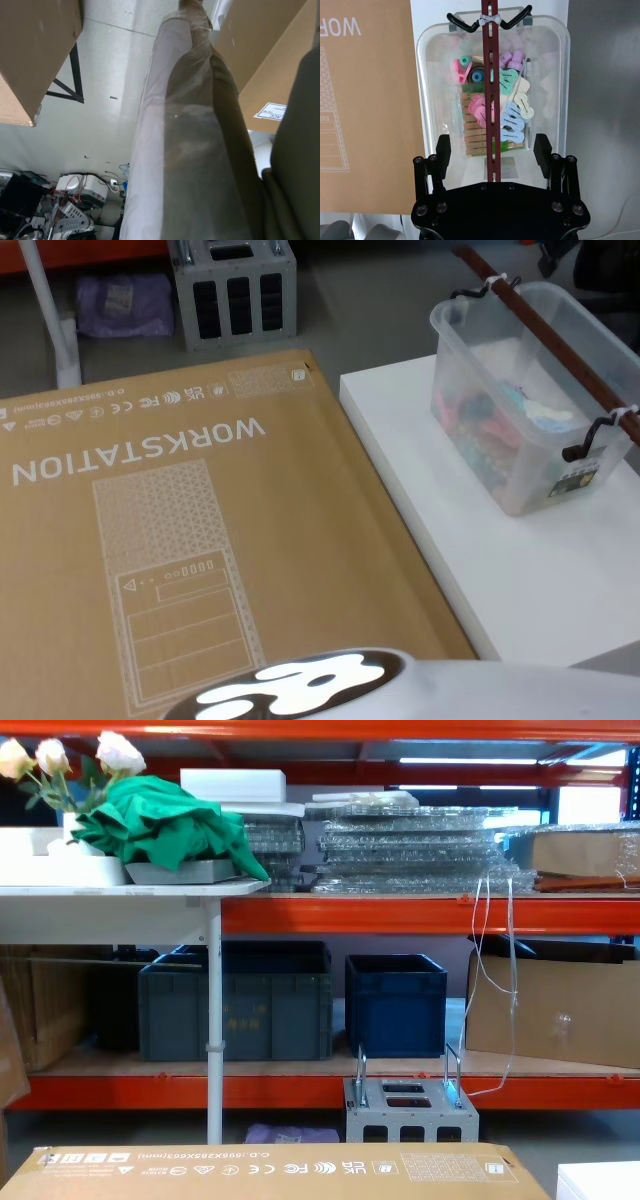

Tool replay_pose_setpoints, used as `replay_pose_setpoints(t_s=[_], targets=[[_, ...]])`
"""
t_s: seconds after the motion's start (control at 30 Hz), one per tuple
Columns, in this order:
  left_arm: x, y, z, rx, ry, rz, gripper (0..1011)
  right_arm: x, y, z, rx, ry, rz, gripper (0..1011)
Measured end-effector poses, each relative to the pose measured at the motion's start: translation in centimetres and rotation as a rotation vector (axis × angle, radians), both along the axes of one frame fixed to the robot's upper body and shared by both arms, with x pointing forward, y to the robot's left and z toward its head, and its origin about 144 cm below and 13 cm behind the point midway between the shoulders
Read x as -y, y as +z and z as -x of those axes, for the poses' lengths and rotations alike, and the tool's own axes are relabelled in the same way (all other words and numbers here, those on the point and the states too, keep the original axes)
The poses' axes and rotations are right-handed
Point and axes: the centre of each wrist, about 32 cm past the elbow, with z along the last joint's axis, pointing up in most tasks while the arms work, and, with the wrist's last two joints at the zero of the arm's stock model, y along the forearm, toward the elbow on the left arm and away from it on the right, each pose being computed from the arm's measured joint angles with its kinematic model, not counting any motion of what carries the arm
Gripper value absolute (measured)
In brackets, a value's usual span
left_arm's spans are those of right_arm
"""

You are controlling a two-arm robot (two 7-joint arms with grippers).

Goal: Use one hand to grasp the basket and place it at the designated location.

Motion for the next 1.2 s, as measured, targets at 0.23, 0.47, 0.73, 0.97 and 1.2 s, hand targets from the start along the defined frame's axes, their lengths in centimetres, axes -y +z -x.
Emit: replay_pose_setpoints(t_s=[0.23, 0.47, 0.73, 0.97, 1.2], targets=[[0.0, 0.0, 0.0, 0.0, 0.0, 0.0, 0, 0.0, 0.0, 0.0, 0.0, 0.0, 0.0, 1000], [0.0, 0.0, 0.0, 0.0, 0.0, 0.0, 0, 0.0, 0.0, 0.0, 0.0, 0.0, 0.0, 1000], [0.0, 0.0, 0.0, 0.0, 0.0, 0.0, 0, 0.0, 0.0, 0.0, 0.0, 0.0, 0.0, 1000], [0.0, 0.0, 0.0, 0.0, 0.0, 0.0, 0, 0.0, 0.0, 0.0, 0.0, 0.0, 0.0, 1000], [0.0, 0.0, 0.0, 0.0, 0.0, 0.0, 0, 0.0, 0.0, 0.0, 0.0, 0.0, 0.0, 1000]])
